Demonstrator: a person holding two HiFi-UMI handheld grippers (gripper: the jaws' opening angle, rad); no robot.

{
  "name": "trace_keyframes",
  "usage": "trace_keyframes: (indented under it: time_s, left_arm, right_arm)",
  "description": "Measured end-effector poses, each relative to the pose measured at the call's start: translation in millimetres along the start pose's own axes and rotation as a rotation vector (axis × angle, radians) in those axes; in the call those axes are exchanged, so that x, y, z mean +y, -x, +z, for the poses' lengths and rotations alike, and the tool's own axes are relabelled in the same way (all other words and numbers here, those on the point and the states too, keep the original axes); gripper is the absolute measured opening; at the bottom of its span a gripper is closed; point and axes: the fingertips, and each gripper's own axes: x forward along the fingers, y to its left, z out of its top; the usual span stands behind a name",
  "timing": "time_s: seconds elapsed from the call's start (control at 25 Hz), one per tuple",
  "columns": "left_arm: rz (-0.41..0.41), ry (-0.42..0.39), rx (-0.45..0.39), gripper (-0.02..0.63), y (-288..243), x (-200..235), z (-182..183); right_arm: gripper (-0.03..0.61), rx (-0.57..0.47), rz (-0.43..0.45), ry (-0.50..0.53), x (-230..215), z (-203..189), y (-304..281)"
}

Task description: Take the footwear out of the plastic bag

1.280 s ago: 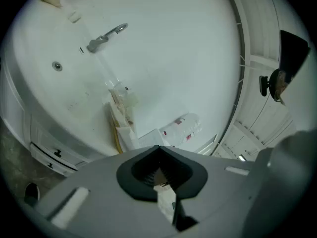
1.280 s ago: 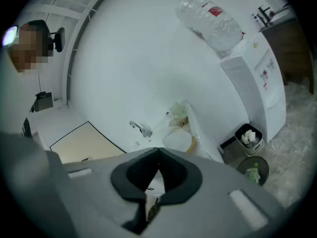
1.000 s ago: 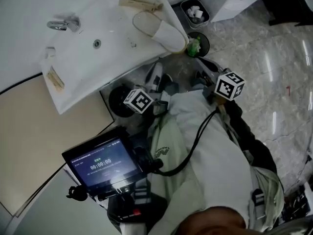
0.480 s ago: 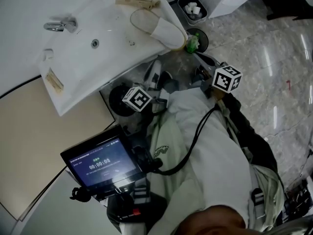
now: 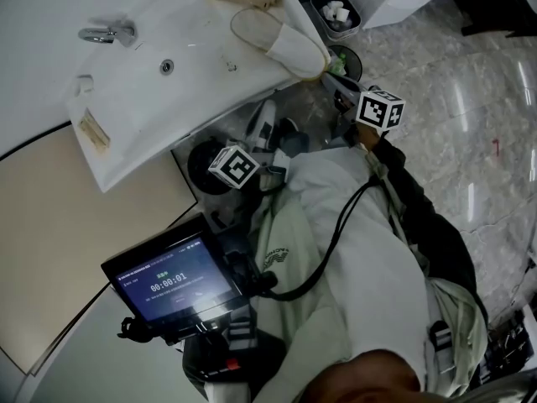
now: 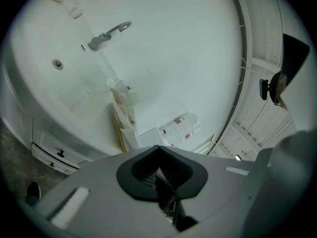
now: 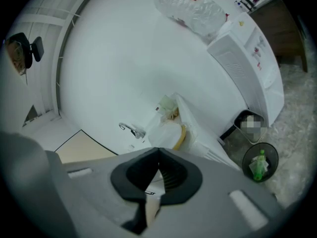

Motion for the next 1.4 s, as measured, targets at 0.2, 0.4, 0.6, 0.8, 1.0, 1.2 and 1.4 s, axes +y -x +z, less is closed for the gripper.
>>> trace_keyframes:
  time_s: [0.2, 0.4, 0.6, 0.8, 1.0, 1.2, 1.4]
  left_arm:
    - [0.022, 0.011, -0.002, 0.008, 4, 1, 6]
    - [0.030, -0.001, -0.003, 0.007, 8, 5, 9]
    - [0.032, 0.008, -0.010, 0.008, 9, 10, 14]
    - [0.021, 0.009, -0.016, 0.007, 10, 12, 17]
    - [0.009, 0.022, -0.020, 0.007, 11, 10, 17]
    - [0.025, 0.023, -0.009, 0.008, 14, 15, 20]
    - [0.021, 0.029, -0.007, 0.008, 13, 16, 19]
  right_arm:
    - [0.002, 0.004, -0.011, -0.036, -6, -3, -9]
    - [0.035, 0.016, 0.007, -0.080, 1, -2, -13]
    - [0.077, -0.001, -0.017, -0.083, 1, -1, -13]
    - [0.146, -0.015, -0.085, -0.130, -11, -7, -3]
    - [0.146, -0.009, -0.077, -0.213, -15, -12, -14]
    - [0.144, 0.006, -0.069, -0.255, -10, -8, -28]
    - [0.054, 0.020, -0.017, -0.328, -13, -9, -35]
